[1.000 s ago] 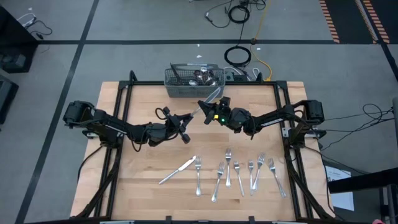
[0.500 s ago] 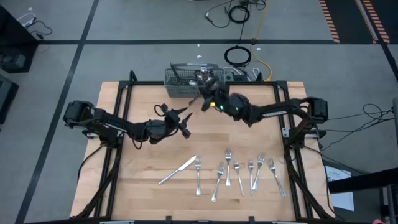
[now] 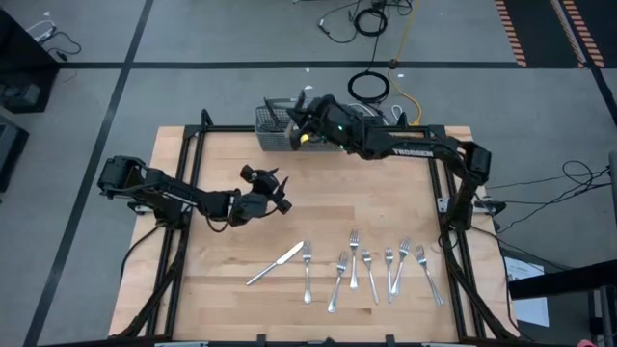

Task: Sort silverware
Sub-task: Put the silver knife into the gray utensil holder

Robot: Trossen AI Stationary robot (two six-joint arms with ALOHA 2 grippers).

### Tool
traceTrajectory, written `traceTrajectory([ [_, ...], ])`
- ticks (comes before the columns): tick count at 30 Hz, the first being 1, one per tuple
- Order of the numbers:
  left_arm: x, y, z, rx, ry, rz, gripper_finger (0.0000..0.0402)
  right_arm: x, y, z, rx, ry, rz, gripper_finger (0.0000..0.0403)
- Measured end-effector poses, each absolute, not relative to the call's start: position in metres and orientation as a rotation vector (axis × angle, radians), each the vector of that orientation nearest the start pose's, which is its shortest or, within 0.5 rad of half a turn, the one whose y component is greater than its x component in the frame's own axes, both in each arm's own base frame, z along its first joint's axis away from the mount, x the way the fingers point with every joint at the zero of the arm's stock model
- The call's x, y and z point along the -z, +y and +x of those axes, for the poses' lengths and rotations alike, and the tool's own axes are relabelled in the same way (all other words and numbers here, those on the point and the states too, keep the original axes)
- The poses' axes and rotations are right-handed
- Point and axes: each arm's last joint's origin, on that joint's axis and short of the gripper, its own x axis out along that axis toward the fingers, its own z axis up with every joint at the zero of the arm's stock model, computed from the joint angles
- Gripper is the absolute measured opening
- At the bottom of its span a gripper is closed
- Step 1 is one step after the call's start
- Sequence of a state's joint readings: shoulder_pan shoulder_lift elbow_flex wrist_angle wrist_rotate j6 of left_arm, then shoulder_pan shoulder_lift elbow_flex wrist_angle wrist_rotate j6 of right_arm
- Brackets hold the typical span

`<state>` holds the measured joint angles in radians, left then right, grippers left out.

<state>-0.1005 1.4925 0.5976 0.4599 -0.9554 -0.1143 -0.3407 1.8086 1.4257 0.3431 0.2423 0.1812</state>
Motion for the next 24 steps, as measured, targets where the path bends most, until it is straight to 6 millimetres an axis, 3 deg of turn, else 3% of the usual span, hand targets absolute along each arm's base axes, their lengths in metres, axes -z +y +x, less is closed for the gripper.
traceTrajectory([
  [4,-0.167,-0.003,0.265,-0.886,0.361,0.008,0.0198,-0.303,-0.172,0.406,0.604,0.046,0.181,0.0001],
  [9,-0.184,0.001,0.24,-0.883,0.242,-0.098,0.0193,-0.283,-0.195,0.405,0.623,0.09,0.186,0.0001],
  [17,-0.218,0.009,0.197,-0.652,-0.029,-0.14,0.0191,-0.292,-0.218,0.396,0.647,0.065,0.151,0.0],
  [24,-0.224,0.013,0.189,-0.653,-0.06,-0.141,0.0191,-0.302,-0.229,0.406,0.611,0.046,0.132,0.0],
])
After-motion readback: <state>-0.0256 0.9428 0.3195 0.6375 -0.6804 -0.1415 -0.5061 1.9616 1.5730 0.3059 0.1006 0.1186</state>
